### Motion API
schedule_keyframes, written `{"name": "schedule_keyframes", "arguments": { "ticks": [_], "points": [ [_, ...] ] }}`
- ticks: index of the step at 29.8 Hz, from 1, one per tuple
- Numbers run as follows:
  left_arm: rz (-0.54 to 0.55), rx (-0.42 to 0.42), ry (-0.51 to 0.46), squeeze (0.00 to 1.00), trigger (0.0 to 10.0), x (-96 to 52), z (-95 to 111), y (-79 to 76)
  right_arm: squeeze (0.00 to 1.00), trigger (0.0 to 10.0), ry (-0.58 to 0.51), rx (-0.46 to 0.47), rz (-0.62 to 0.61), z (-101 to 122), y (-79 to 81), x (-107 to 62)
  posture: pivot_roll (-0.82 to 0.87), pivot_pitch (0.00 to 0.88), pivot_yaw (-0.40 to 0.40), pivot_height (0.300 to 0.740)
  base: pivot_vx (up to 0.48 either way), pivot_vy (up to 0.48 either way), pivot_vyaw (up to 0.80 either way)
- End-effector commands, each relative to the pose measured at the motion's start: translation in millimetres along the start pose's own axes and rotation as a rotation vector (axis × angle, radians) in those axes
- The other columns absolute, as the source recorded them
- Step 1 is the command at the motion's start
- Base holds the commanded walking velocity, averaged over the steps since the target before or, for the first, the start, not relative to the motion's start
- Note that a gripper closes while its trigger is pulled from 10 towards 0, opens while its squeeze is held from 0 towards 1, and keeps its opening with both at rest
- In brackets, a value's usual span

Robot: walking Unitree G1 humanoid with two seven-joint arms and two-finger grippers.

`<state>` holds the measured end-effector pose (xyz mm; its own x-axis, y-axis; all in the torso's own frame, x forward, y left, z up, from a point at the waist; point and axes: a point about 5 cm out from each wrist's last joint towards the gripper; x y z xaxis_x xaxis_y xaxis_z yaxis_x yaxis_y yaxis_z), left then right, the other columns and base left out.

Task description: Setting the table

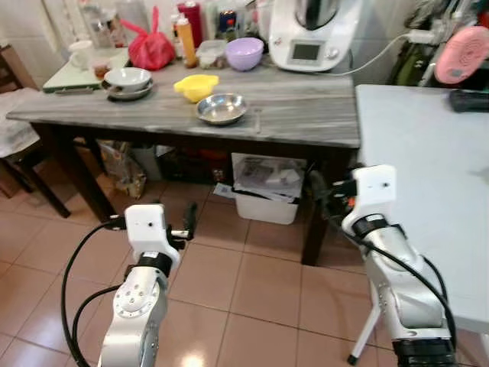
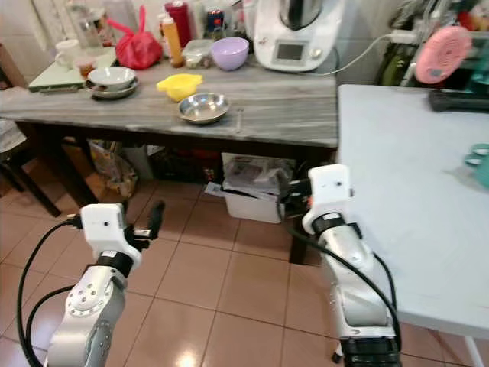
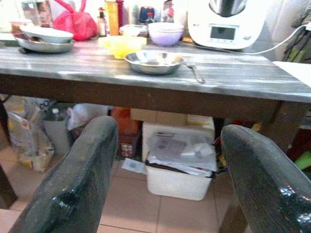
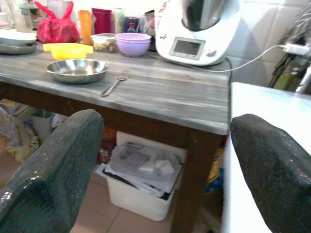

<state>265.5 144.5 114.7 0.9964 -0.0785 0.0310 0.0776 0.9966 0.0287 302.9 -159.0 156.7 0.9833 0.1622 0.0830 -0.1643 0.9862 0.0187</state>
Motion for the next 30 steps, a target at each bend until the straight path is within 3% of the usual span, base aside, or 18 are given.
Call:
{"name": "schedule_keyframes", "arguments": {
  "ticks": [1, 5, 30],
  "points": [
    [0.017, 0.003, 0.015, 0.00, 10.0, -1.9, -2.4, 5.8, 0.00, 10.0, -0.020, 0.003, 0.018, 6.3, 6.6, 2.2, -0.15, 0.034, 0.059, 0.740, 0.000, -0.405, -0.49],
    [0.015, 0.002, 0.017, 0.00, 10.0, -1.8, -2.7, 5.5, 0.00, 10.0, -0.020, -0.001, 0.018, 6.5, 6.7, 2.0, -0.15, 0.034, 0.059, 0.740, 0.000, -0.409, -0.54],
    [-0.003, 0.009, 0.026, 0.00, 10.0, -3.5, -3.8, 2.8, 0.00, 10.0, -0.026, -0.034, -0.024, 6.0, 1.1, 1.2, -0.14, 0.036, 0.062, 0.740, 0.000, -0.408, 0.00]
  ]
}}
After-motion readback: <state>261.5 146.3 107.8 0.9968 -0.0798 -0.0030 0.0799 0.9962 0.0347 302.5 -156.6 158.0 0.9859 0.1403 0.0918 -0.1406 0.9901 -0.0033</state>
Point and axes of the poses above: a point about 5 cm out from each wrist's last joint towards the gripper, its own x axis pointing out of the wrist towards the gripper, its own z axis along the axis of the wrist's last joint, y = z × x, and after that the axes turned 7 degrees about x, right-handed
